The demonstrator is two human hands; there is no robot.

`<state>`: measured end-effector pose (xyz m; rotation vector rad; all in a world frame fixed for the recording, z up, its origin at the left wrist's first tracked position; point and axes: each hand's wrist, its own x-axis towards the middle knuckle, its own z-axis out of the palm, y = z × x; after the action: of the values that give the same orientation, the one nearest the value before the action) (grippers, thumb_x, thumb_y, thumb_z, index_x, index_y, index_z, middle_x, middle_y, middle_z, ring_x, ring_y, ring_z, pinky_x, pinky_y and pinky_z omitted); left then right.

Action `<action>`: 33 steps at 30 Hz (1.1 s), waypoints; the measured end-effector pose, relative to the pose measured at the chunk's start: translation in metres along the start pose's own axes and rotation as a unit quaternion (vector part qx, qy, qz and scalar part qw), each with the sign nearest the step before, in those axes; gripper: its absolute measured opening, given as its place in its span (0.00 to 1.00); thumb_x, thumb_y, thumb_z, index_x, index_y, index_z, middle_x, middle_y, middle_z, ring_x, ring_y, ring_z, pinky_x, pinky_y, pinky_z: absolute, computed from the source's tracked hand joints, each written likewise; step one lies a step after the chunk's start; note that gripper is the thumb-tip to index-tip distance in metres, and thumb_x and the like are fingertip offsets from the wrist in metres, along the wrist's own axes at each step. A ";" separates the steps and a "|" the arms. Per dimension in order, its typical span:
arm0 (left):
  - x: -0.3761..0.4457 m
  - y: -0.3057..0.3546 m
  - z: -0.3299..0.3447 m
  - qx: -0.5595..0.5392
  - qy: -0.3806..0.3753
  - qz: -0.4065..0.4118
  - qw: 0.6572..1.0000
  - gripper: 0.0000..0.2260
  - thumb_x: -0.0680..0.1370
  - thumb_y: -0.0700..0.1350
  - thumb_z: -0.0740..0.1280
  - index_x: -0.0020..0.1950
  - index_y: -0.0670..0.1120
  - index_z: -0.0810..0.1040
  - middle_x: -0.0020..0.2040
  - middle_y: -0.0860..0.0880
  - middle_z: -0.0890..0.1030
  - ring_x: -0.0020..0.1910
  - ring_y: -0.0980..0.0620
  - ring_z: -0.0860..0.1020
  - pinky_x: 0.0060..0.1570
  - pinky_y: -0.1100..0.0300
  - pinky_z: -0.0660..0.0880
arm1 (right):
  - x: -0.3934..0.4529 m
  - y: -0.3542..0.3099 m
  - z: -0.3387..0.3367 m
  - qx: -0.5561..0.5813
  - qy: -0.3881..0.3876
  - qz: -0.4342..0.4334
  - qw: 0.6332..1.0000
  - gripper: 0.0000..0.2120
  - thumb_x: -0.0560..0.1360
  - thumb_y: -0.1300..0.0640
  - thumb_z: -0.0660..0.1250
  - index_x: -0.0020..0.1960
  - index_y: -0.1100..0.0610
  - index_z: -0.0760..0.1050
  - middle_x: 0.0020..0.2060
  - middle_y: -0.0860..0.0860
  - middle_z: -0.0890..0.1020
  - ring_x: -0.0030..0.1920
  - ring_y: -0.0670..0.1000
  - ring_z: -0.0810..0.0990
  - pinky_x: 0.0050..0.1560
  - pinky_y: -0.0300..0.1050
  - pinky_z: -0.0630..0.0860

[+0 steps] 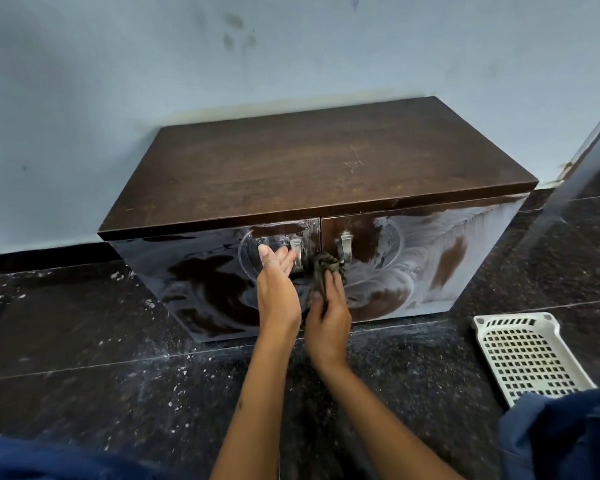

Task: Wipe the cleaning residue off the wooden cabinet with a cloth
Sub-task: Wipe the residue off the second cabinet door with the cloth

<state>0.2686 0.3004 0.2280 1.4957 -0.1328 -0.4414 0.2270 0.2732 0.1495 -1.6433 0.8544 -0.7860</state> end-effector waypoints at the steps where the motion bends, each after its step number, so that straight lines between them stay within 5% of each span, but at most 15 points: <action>1: 0.001 0.000 0.000 0.005 0.007 0.006 1.000 0.29 0.81 0.57 0.42 0.70 0.40 0.67 0.67 0.45 0.73 0.69 0.52 0.68 0.69 0.60 0.58 | 0.004 -0.010 0.001 0.037 0.014 0.043 0.998 0.22 0.81 0.63 0.56 0.74 0.59 0.61 0.74 0.51 0.62 0.74 0.46 0.59 0.72 0.36 0.56; 4: 0.002 -0.002 0.000 0.038 0.018 0.029 0.999 0.29 0.81 0.58 0.42 0.69 0.42 0.69 0.68 0.46 0.73 0.68 0.53 0.69 0.68 0.61 0.59 | 0.022 -0.040 0.007 0.157 0.036 0.147 0.976 0.23 0.80 0.61 0.57 0.75 0.56 0.61 0.65 0.51 0.73 0.64 0.50 0.70 0.67 0.44 0.65; 6: 0.001 -0.004 0.000 0.056 0.016 0.042 0.997 0.29 0.81 0.58 0.42 0.69 0.43 0.70 0.68 0.47 0.73 0.68 0.54 0.69 0.69 0.60 0.60 | 0.022 -0.046 0.007 0.189 0.040 0.152 0.969 0.24 0.80 0.61 0.57 0.75 0.55 0.60 0.61 0.50 0.74 0.56 0.49 0.69 0.64 0.44 0.66; 10: 0.000 -0.006 0.001 0.081 0.011 0.053 0.995 0.29 0.80 0.60 0.43 0.70 0.45 0.69 0.69 0.48 0.72 0.69 0.54 0.67 0.64 0.64 0.59 | 0.004 -0.037 0.004 0.159 0.046 0.136 0.977 0.22 0.80 0.67 0.56 0.74 0.59 0.62 0.74 0.49 0.62 0.74 0.47 0.60 0.71 0.36 0.55; 15: 0.002 -0.003 0.002 0.088 0.012 0.076 0.993 0.29 0.80 0.59 0.42 0.71 0.45 0.68 0.69 0.49 0.71 0.70 0.55 0.67 0.68 0.62 0.59 | 0.024 -0.045 0.006 0.212 0.051 0.142 0.966 0.23 0.80 0.64 0.57 0.74 0.57 0.61 0.73 0.50 0.66 0.69 0.48 0.67 0.73 0.51 0.61; 21: -0.001 -0.003 0.000 0.088 0.018 0.080 0.993 0.28 0.80 0.59 0.43 0.70 0.45 0.69 0.69 0.49 0.71 0.70 0.55 0.67 0.69 0.61 0.59 | 0.006 -0.030 0.006 0.141 0.026 0.086 0.986 0.23 0.81 0.67 0.55 0.75 0.58 0.58 0.76 0.46 0.56 0.75 0.45 0.54 0.69 0.33 0.54; 29: -0.005 -0.003 0.002 0.109 0.009 0.109 0.988 0.29 0.80 0.59 0.43 0.70 0.44 0.68 0.69 0.49 0.71 0.70 0.56 0.67 0.68 0.64 0.59 | 0.003 -0.003 0.002 0.028 -0.034 -0.048 0.998 0.25 0.82 0.63 0.53 0.76 0.58 0.49 0.74 0.43 0.48 0.75 0.41 0.47 0.71 0.28 0.47; 33: -0.005 -0.004 0.000 0.105 0.007 0.100 0.989 0.28 0.80 0.58 0.43 0.71 0.44 0.67 0.70 0.48 0.70 0.70 0.56 0.66 0.71 0.60 0.58 | -0.004 0.001 0.006 0.022 -0.052 0.006 0.998 0.25 0.82 0.63 0.53 0.76 0.58 0.49 0.73 0.42 0.46 0.76 0.45 0.47 0.73 0.32 0.46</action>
<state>0.2635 0.3025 0.2247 1.6731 -0.3228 -0.2604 0.2294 0.2795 0.1473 -1.6242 0.7663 -0.7001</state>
